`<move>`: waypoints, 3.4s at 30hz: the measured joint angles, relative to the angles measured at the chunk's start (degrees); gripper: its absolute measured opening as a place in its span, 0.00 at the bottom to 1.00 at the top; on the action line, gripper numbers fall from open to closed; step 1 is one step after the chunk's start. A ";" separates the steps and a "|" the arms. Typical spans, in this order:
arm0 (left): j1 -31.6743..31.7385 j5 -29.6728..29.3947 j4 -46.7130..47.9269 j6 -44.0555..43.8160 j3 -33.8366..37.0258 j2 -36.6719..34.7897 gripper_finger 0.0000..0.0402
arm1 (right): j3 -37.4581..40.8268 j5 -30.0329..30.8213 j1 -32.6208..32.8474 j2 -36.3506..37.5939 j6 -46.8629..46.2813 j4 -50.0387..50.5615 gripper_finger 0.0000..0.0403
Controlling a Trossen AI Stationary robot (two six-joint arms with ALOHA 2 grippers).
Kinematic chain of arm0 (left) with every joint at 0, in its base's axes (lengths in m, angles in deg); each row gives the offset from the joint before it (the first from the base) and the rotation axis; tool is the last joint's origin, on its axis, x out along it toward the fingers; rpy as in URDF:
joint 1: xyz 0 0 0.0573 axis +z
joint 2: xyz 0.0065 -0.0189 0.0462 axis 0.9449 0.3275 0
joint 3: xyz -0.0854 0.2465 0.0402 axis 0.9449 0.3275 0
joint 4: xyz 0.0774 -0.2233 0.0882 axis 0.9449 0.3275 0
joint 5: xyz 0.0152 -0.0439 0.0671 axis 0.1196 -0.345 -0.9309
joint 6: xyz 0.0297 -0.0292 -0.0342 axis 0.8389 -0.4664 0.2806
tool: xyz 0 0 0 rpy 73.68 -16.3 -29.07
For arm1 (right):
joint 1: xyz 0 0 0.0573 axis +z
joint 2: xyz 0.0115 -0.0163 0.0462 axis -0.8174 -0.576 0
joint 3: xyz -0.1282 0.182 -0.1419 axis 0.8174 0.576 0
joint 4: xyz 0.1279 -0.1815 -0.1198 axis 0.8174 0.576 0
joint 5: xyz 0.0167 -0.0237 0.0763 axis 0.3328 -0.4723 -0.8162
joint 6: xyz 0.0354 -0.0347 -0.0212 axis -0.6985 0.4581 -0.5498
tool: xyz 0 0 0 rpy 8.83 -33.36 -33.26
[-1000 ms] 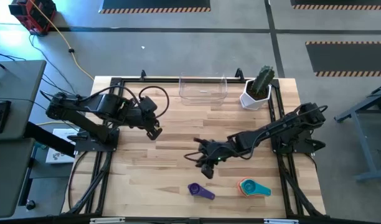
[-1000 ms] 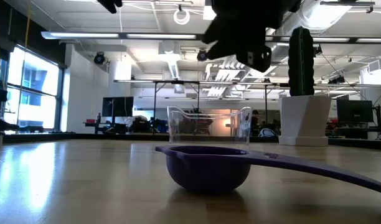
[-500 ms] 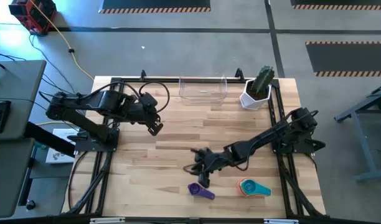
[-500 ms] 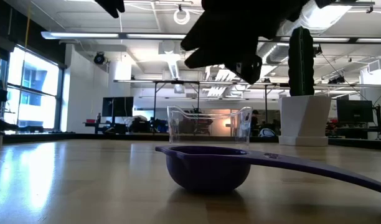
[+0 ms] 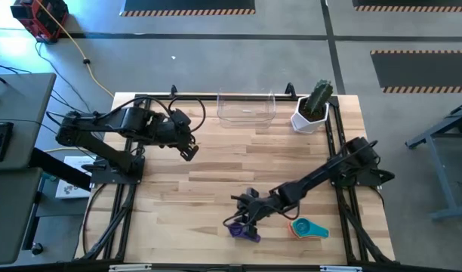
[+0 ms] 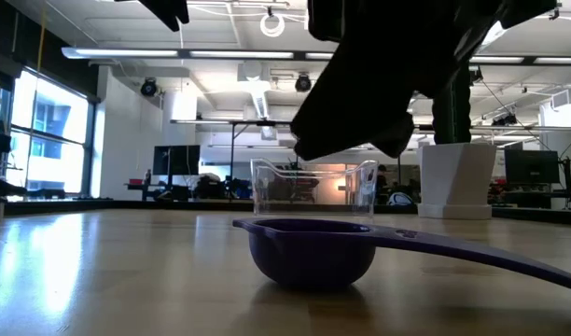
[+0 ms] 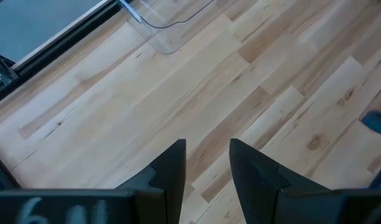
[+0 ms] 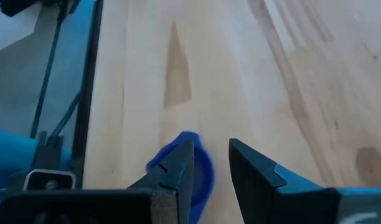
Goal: Nest measuring cups in basket
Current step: Stack the purple measuring cup on the top of the light blue measuring cup
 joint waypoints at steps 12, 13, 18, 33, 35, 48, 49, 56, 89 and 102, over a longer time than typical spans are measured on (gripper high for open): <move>0.05 -0.15 0.00 0.02 0.00 0.00 0.29 | 0.00 -3.23 0.13 -2.46 -0.11 -2.00 0.23; 0.05 -0.21 0.00 0.02 0.00 0.00 0.29 | -0.01 -3.45 0.19 -2.75 -0.11 -2.39 0.23; 0.05 -0.24 0.00 0.02 0.00 0.00 0.29 | 0.00 -4.62 0.23 -3.60 -0.15 -2.26 0.23; 0.05 -0.22 0.00 0.02 0.00 0.00 0.29 | 0.00 -6.64 0.25 -6.15 -3.26 -1.85 0.23; 0.05 -0.20 0.02 0.02 0.00 0.00 0.29 | 0.00 -6.68 0.25 -6.65 -4.30 -2.18 0.23; 0.05 -0.20 0.03 0.02 0.00 0.00 0.29 | -0.02 -6.35 0.25 -7.15 -10.34 -1.18 0.02; 0.05 -0.19 0.04 0.02 0.00 0.00 0.29 | -0.02 -6.35 0.25 -7.15 -10.46 -1.26 0.02; 0.05 -0.17 0.04 0.02 0.00 0.00 0.29 | -0.02 -6.34 0.17 -5.61 -12.92 -2.59 0.01; 0.01 0.11 0.44 1.41 0.00 0.00 0.29 | 0.00 8.38 10.22 25.69 -11.59 44.49 0.00; 0.05 0.09 0.39 1.40 0.00 0.00 0.29 | 0.04 13.54 26.40 28.68 -33.17 60.42 0.00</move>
